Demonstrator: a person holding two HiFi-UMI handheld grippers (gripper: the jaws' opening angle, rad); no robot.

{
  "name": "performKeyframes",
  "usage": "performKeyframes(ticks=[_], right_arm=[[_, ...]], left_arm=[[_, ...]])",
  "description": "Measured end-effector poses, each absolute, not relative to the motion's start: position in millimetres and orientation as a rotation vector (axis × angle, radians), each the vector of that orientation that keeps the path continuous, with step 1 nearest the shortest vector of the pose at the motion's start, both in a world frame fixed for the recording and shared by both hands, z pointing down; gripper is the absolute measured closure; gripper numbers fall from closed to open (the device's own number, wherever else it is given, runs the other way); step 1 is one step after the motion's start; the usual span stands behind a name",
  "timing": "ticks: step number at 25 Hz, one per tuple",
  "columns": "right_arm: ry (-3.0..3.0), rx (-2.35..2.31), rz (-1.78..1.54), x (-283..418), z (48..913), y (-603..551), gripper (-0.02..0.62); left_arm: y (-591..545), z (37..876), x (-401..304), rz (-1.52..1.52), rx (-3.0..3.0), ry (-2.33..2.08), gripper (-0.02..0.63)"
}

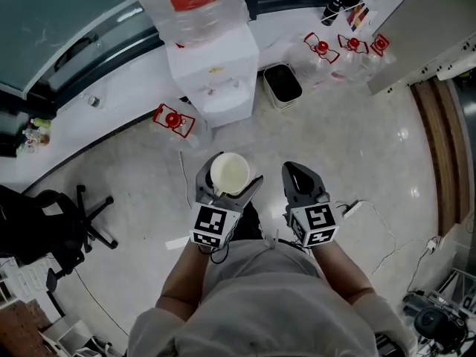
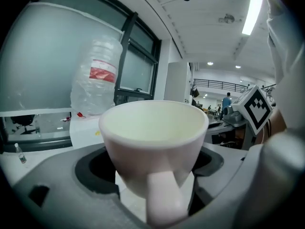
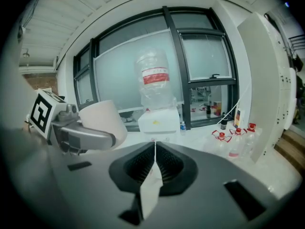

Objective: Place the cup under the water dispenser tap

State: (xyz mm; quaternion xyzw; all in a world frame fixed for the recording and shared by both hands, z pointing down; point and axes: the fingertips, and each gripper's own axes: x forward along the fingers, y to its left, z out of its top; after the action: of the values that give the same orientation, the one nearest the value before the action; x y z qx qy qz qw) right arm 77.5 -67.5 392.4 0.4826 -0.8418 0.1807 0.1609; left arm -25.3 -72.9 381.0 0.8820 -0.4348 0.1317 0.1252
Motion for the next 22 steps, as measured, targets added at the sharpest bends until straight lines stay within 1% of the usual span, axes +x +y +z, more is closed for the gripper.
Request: performKeyframes(ticks=[9,16,22], right_arm=[[-2.360,1.331,0.529,52.4,423.3,-146.3,0.566],[-2.341,1.195,0.579,45.9,481.9,-177.8,0.566],[-2.375,0.986,0.523,35.6,539.9,-211.3,0.566]], left_arm=[[-146.8,428.4,-47.6,0.466,2.502,-1.250,0.152],[-167.1,488.2,-55.8,0.464,2.379,-1.358,0.152],[-194.9,555.9,-60.0,0.467,2.225,-1.465,0.152]])
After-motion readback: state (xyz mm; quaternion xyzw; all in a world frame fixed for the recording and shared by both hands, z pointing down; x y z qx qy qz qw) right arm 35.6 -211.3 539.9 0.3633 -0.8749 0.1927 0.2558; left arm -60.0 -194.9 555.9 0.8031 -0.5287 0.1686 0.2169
